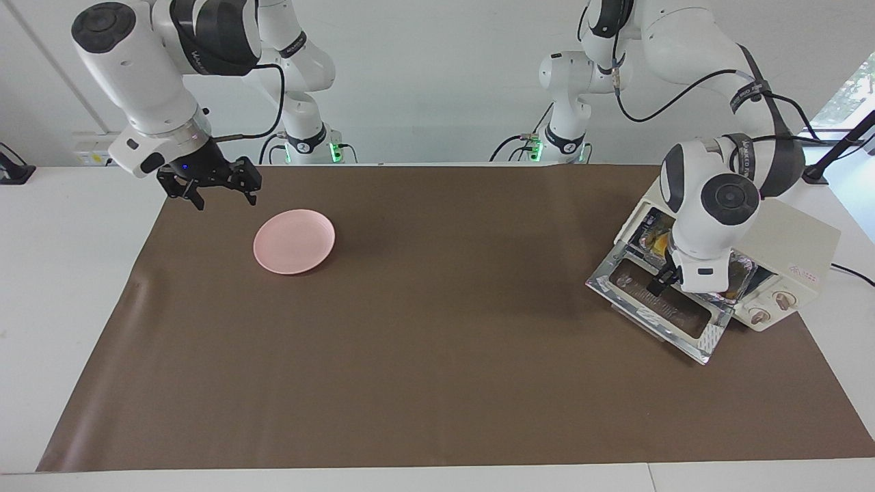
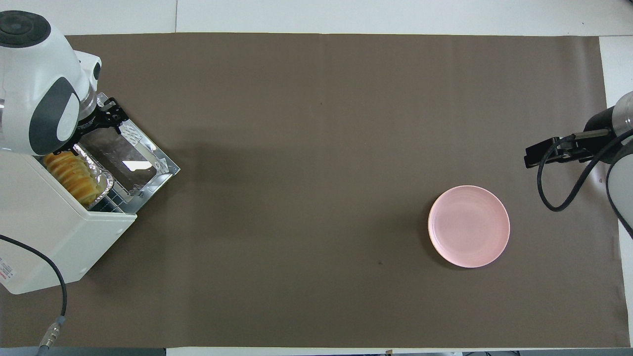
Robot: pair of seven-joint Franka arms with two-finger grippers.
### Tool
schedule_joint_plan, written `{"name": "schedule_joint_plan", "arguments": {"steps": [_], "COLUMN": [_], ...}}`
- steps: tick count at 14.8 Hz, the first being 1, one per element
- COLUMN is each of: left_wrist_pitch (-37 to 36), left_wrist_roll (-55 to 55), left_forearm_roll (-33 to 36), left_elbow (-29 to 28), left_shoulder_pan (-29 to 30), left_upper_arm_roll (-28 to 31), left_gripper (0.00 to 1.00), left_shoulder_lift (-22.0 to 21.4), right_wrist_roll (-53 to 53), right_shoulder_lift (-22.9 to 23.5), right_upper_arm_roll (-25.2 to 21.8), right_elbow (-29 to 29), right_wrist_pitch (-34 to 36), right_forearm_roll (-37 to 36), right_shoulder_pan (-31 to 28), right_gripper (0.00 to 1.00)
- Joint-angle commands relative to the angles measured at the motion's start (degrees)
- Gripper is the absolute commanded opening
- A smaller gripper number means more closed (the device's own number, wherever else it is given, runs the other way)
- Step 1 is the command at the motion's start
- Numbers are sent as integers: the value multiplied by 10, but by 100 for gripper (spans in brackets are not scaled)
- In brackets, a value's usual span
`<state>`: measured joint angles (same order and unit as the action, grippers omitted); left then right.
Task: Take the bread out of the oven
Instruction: 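Reach the left gripper into the oven and grasp the foil tray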
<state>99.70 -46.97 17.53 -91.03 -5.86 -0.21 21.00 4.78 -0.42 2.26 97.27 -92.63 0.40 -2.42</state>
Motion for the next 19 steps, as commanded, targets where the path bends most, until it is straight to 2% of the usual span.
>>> {"name": "schedule_joint_plan", "arguments": {"steps": [1, 15, 17, 19], "left_wrist_pitch": [36, 91, 91, 91], "left_wrist_roll": [-76, -105, -105, -105], "left_forearm_roll": [50, 54, 54, 54], "left_elbow": [-50, -89, -89, -89], "left_shoulder_pan": [-3, 12, 12, 17], "left_upper_arm_roll": [3, 1, 1, 1], "left_gripper": [100, 100, 94, 83], "left_shoulder_lift": [-8, -8, -8, -8], "right_wrist_roll": [10, 10, 10, 10], "right_shoulder_lift": [-13, -13, -13, -13], "right_upper_arm_roll": [6, 7, 7, 6], "right_elbow": [13, 13, 13, 13], "right_wrist_pitch": [1, 2, 2, 2], "right_forearm_roll": [-9, -9, -9, -9], "right_shoulder_pan": [-8, -8, -8, -8], "right_gripper": [100, 100, 100, 100]}}
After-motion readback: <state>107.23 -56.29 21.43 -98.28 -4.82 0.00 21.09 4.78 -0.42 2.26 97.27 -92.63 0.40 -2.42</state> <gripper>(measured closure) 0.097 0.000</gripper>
